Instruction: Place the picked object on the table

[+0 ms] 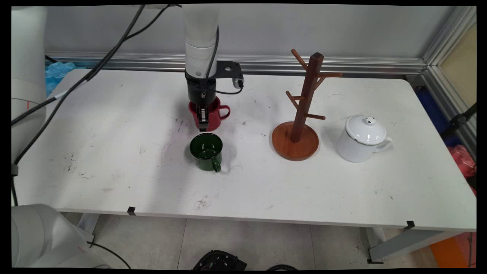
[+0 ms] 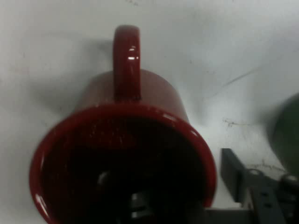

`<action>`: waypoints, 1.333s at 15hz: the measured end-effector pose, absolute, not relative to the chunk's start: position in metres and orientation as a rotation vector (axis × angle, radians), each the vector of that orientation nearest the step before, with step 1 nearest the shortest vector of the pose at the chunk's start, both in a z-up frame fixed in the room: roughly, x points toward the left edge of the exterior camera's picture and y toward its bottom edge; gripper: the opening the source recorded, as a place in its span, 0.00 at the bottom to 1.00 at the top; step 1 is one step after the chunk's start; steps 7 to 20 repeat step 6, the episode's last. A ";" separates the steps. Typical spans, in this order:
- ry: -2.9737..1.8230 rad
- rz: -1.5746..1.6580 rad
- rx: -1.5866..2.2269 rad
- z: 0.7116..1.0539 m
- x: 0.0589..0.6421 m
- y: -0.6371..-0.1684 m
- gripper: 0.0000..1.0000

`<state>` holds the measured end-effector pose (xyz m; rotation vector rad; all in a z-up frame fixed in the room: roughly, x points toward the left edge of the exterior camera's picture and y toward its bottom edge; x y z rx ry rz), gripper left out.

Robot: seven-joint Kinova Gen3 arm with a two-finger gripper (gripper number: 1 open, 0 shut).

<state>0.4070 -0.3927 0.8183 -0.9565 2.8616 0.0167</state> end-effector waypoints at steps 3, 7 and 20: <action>2.870 0.015 -0.953 0.814 0.401 -0.398 1.00; 2.903 -0.012 -0.929 0.818 0.394 -0.401 1.00; 2.903 -0.012 -0.929 0.818 0.394 -0.401 1.00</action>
